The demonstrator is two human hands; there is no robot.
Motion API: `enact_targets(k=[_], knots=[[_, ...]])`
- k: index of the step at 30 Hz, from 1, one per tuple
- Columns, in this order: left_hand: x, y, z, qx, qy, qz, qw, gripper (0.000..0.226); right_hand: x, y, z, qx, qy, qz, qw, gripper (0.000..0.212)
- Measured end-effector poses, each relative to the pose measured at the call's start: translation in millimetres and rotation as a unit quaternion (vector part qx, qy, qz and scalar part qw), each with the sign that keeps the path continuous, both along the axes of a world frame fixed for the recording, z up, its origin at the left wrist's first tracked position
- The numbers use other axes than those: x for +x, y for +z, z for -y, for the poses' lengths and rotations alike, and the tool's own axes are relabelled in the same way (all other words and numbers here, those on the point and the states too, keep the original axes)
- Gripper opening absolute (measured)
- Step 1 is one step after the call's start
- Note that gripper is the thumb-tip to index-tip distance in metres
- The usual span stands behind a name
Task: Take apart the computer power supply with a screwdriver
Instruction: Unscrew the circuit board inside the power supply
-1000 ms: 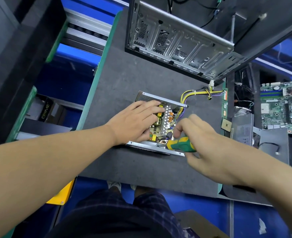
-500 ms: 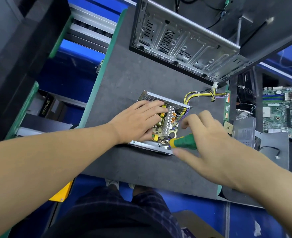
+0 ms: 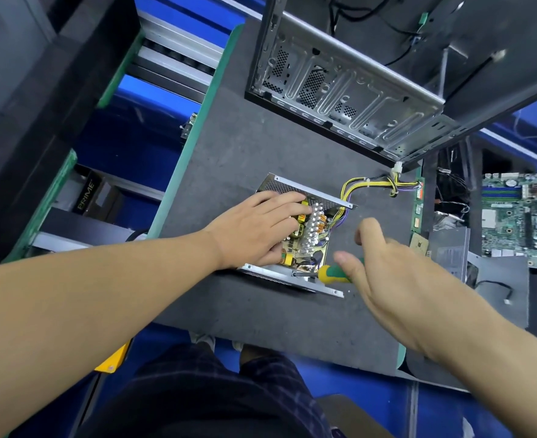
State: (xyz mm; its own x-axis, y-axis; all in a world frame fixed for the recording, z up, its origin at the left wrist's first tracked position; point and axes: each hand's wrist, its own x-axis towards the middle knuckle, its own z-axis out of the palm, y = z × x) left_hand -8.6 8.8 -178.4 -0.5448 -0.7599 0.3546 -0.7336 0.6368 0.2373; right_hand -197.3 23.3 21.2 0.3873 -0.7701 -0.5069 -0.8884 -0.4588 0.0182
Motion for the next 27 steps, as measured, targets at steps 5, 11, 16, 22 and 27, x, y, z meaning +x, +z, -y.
enact_targets(k=[5, 11, 16, 22, 27], knots=[[0, 1, 0, -0.004, 0.003, -0.002, 1.000, 0.024, -5, 1, 9, 0.119, 0.021, 0.073, 0.990, 0.031], [0, 2, 0, -0.001, 0.000, -0.011, 1.000, 0.023, 0, -1, 2, 0.021, 0.007, 0.015, 1.000, 0.044], [0, 2, -1, -0.006, 0.003, -0.012, 1.000, 0.024, -2, -3, 7, 0.044, -0.025, 0.061, 0.997, 0.021], [0, 1, 0, -0.004, 0.002, -0.003, 1.000, 0.022, -3, 3, 10, 0.096, 0.013, 0.075, 0.992, 0.031], [-1, 0, 0, -0.007, 0.000, -0.002, 1.000, 0.022, 1, 2, 3, 0.013, 0.014, 0.025, 1.000, 0.043]])
